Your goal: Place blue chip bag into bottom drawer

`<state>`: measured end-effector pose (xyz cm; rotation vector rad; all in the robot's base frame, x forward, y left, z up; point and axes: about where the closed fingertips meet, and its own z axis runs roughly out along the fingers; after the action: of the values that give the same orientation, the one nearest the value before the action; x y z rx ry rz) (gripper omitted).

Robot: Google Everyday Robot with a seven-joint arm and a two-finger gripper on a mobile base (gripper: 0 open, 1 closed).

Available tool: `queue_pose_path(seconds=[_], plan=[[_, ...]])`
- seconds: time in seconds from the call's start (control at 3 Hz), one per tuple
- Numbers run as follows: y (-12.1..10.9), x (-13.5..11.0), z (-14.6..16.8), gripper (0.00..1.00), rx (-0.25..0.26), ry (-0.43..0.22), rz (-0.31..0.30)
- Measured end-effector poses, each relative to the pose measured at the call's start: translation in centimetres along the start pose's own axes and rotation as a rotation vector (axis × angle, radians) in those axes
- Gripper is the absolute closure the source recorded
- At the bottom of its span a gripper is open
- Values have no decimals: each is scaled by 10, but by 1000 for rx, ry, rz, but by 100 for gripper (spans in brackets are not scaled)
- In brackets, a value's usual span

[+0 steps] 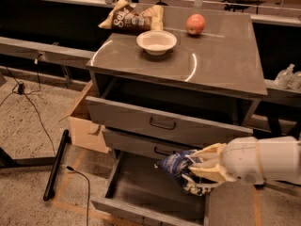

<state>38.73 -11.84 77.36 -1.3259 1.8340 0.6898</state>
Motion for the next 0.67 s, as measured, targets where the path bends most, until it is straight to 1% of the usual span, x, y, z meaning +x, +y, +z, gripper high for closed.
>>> queue_pose_path(seconds=[0.33, 0.67], plan=[[-14, 33, 55, 100, 55, 69, -35], [-12, 33, 55, 100, 50, 69, -35]])
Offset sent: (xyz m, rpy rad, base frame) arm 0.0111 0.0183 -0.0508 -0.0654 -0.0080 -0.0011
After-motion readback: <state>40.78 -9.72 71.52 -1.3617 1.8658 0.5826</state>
